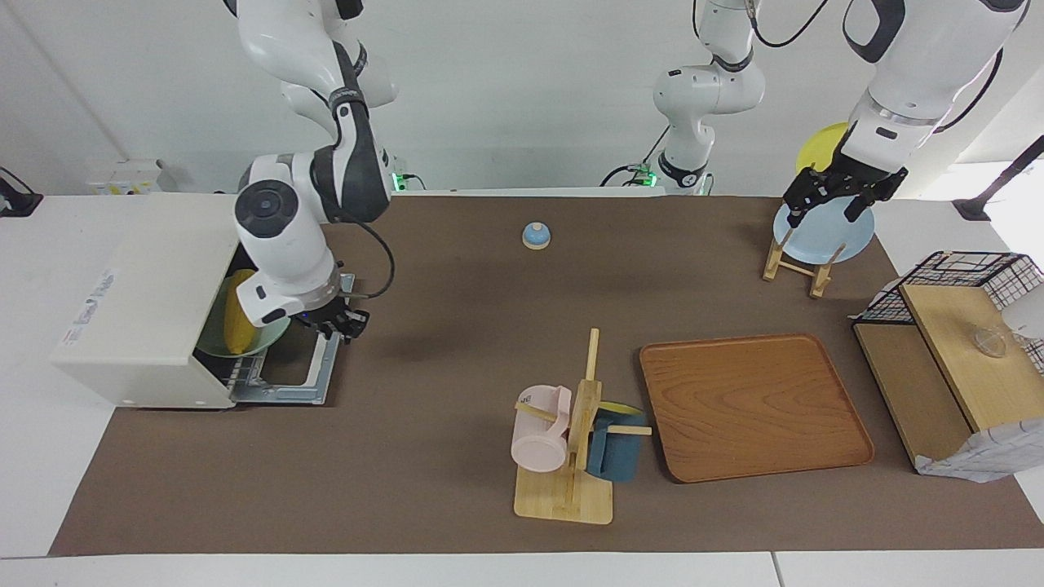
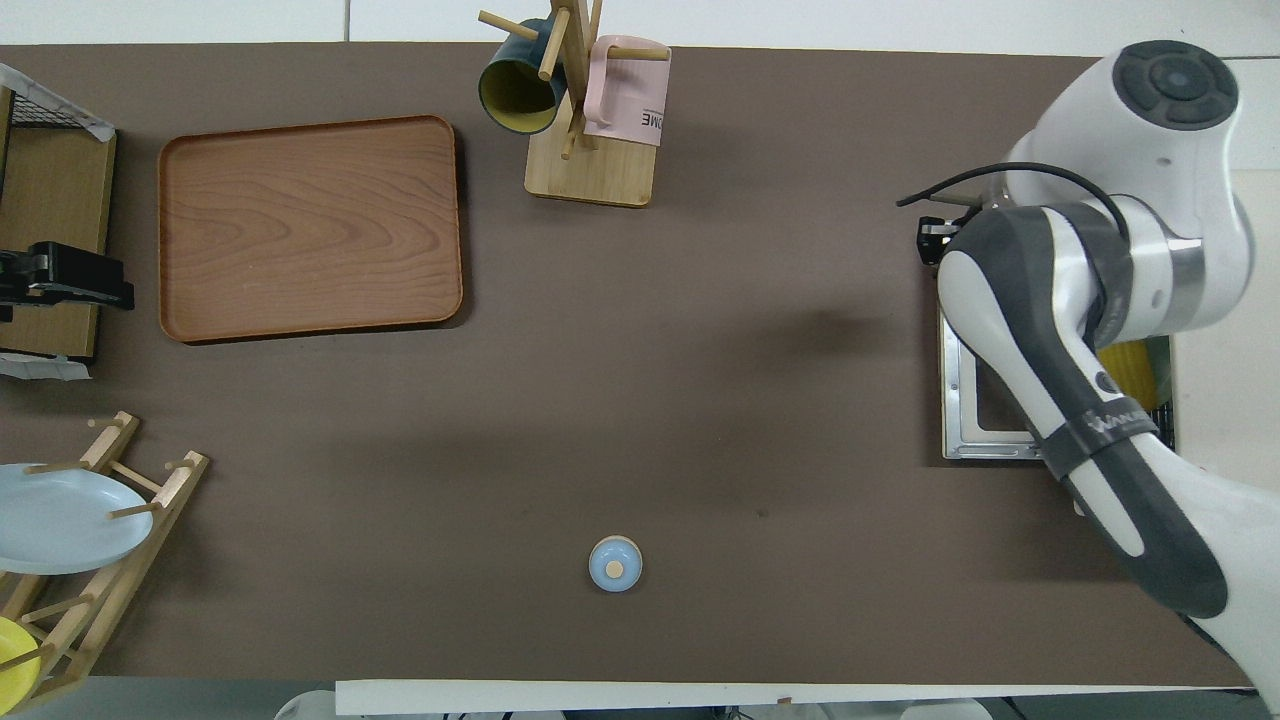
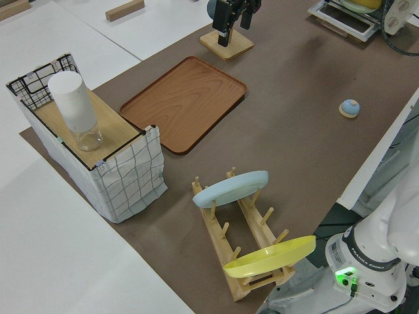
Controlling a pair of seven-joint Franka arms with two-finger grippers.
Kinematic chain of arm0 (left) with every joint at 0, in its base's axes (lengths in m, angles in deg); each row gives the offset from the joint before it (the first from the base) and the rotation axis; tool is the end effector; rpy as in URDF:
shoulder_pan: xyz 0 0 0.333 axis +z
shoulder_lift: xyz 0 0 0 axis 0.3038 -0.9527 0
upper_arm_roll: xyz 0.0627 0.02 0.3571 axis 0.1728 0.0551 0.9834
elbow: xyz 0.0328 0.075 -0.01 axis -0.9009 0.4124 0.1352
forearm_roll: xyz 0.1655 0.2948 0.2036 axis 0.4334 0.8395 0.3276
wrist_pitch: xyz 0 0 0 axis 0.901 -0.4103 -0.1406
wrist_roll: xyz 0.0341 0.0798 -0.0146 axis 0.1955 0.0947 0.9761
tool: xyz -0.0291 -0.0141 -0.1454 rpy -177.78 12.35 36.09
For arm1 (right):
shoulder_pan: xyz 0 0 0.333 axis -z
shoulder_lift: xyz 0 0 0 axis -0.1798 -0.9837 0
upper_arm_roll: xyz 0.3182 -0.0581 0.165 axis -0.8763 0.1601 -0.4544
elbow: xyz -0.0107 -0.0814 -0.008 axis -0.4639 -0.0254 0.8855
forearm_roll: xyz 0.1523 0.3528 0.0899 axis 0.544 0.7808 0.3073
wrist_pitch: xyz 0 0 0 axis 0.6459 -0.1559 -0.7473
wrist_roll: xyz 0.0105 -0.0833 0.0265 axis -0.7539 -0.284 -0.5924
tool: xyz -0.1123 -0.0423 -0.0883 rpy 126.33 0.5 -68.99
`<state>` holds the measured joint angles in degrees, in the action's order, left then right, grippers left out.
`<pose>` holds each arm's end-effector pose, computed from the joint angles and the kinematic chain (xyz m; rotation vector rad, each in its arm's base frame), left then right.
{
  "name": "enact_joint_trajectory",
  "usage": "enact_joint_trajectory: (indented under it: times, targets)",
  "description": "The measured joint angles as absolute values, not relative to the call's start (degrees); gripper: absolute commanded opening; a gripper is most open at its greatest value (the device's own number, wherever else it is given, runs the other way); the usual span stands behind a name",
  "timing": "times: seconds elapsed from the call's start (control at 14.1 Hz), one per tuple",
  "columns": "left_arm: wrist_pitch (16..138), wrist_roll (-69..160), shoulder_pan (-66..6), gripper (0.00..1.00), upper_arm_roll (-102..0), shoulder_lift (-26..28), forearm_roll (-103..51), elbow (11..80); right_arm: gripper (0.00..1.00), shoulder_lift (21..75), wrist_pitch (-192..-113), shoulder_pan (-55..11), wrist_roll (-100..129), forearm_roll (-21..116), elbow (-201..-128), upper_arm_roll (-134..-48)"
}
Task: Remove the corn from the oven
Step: 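Pull the oven door down open with the right gripper, then pull the green plate with corn out of the oven with the right gripper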
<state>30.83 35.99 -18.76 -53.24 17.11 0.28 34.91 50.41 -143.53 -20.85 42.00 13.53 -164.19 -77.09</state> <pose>0.5132 -0.0561 0.6234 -3.1205 0.0126 -0.0013 0.6070 0.0378 0.4143 3.0074 -0.3787 -0.1863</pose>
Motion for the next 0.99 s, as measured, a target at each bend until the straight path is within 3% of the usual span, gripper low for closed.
enact_joint_trajectory:
  times: [0.64, 0.85, 0.99]
  targets:
    - [30.82, 35.99, -18.76, 1.00, -53.24, 17.11, 0.28, 34.91, 0.46, 51.21, -143.72, -15.18, 30.78, 9.67, -168.92, -77.07]
    - [30.76, 35.99, -18.76, 1.00, -53.24, 17.11, 0.28, 34.91, 0.32, 51.62, -146.85, -15.02, 30.35, 9.67, -171.29, -77.19]
    - [30.54, 35.99, -18.76, 1.00, -53.23, 17.11, 0.28, 34.91, 0.05, 51.96, -148.84, -15.06, 29.89, 9.43, -173.17, -77.23]
